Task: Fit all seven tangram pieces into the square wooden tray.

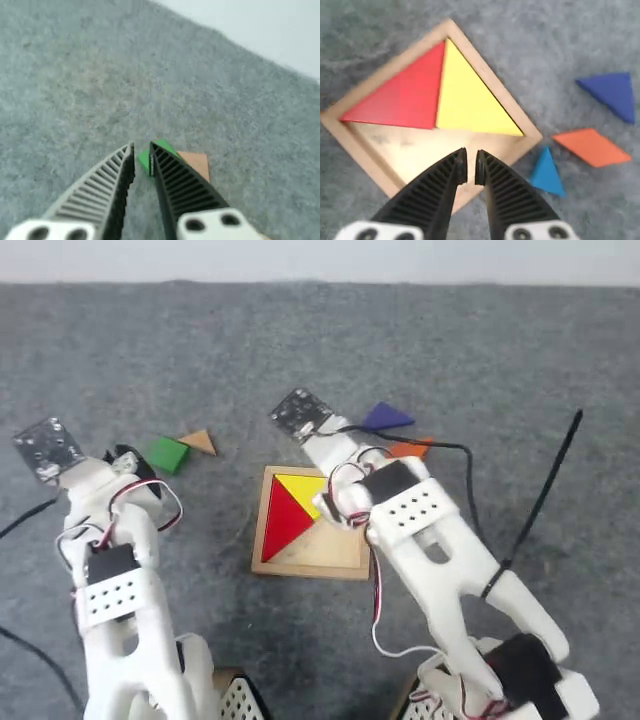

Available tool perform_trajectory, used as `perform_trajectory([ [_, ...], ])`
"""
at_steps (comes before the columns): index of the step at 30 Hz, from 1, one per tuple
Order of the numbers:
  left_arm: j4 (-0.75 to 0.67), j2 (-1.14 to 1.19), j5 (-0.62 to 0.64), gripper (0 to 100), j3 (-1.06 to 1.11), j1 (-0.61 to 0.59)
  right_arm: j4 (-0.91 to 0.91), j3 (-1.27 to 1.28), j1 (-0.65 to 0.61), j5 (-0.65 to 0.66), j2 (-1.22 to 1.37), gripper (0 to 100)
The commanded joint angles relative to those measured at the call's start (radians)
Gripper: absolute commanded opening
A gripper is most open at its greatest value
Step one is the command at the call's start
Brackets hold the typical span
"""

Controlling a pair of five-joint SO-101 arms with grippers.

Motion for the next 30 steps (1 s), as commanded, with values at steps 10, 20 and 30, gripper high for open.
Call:
perform_trajectory([
  [10,0.092,0.003,-0.066,9,-0.081,0.066,0.007,-0.018,0.148,-0.043,0.001,17.3],
  [20,0.236,0.48,-0.098,12,-0.39,0.069,-0.007,-0.017,0.151,-0.041,0.012,20.3],
  [30,0.612,0.974,-0.103,12,-0.868,0.071,-0.012,-0.015,0.159,-0.034,0.012,20.2],
])
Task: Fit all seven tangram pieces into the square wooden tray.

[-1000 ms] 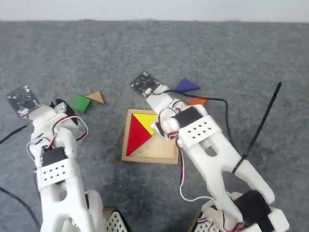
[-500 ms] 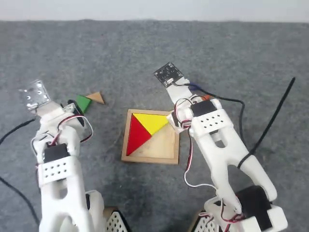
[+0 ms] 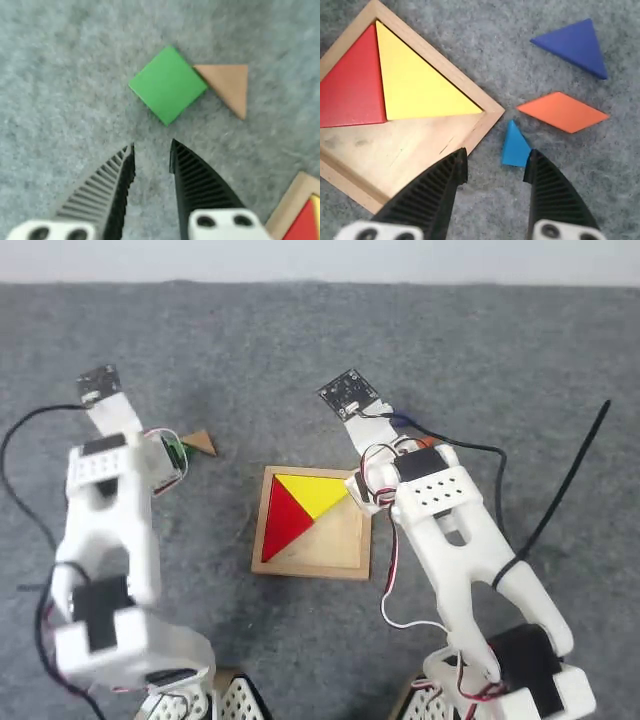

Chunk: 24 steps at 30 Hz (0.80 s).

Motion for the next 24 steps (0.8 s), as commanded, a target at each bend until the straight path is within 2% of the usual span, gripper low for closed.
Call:
perform_trajectory([
  [1,0.114,0.072,-0.015,12,-0.151,0.008,-0.024,-0.015,0.022,0.02,-0.016,20.2],
  [7,0.138,0.043,-0.052,11,-0.14,0.029,-0.021,-0.118,0.082,0.086,0.068,20.4],
  [12,0.044,-0.051,-0.055,12,-0.021,0.068,0.14,-0.434,0.084,0.304,0.272,21.1],
  [18,0.006,-0.11,-0.055,12,0.041,0.064,0.294,-0.832,0.082,0.595,0.593,31.5],
  [24,0.005,-0.114,-0.057,11,0.048,0.064,0.398,-1.134,0.085,0.85,0.854,28.8],
])
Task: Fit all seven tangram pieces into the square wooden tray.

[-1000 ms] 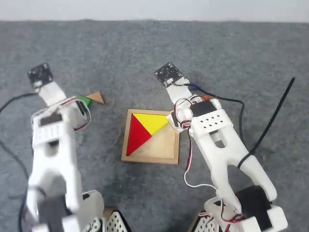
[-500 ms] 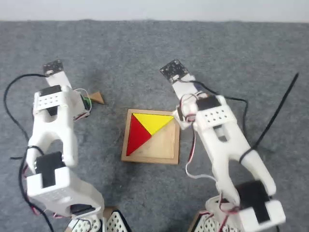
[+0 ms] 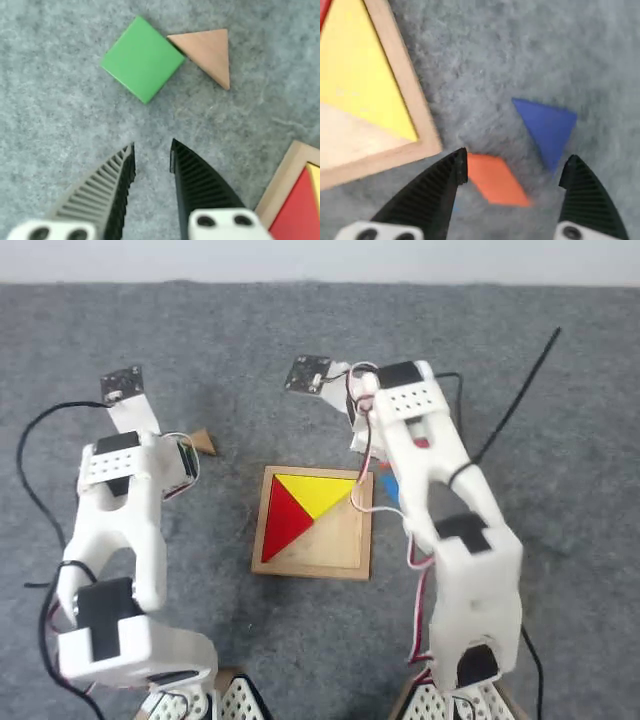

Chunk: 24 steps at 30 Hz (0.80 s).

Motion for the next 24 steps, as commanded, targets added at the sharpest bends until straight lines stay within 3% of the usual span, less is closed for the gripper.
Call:
perform_trajectory([
  [1,-0.018,-0.06,-0.011,11,-0.008,0.009,0.085,-0.209,0.008,0.16,0.088,28.4],
  [6,-0.018,-0.064,-0.011,11,-0.008,0.009,0.189,-0.388,0.012,0.265,0.219,28.5],
  [24,-0.018,-0.063,-0.011,11,-0.008,0.008,0.437,-0.836,0.03,0.301,0.558,28.0],
])
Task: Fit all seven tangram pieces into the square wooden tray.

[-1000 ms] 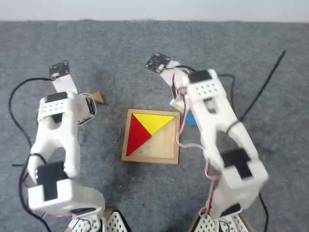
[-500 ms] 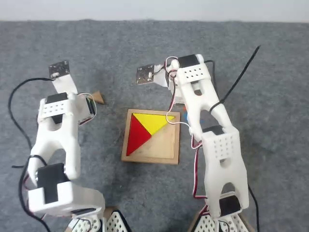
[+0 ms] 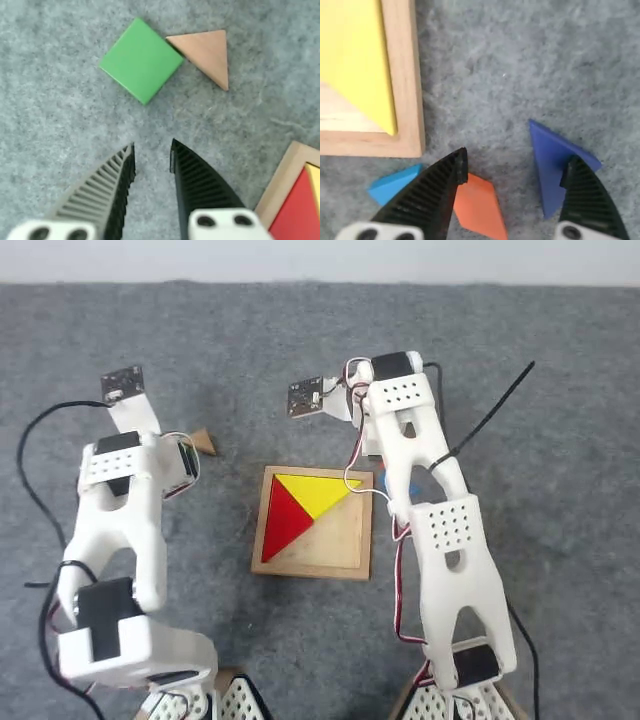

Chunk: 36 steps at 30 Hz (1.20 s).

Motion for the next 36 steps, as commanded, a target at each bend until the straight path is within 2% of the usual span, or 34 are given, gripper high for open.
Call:
perform_trajectory([
  [1,-0.015,-0.063,-0.011,11,-0.008,0.006,0.07,-0.107,0.002,0.014,0.01,26.5],
  [8,-0.015,-0.061,-0.011,11,-0.008,0.006,0.096,-0.153,-0.007,0.009,0.033,4.4],
  [15,-0.014,-0.066,-0.011,11,-0.008,0.006,0.097,-0.161,-0.008,-0.048,0.008,5.4],
  [26,-0.008,-0.066,-0.011,11,-0.008,0.006,0.097,-0.16,-0.008,-0.209,-0.117,5.4],
  [34,0.011,-0.066,-0.011,11,-0.013,0.006,0.107,-0.153,-0.007,-0.198,-0.151,3.2],
  [36,0.011,-0.066,-0.011,11,-0.013,0.006,0.11,-0.14,0.001,-0.11,-0.151,5.1],
])
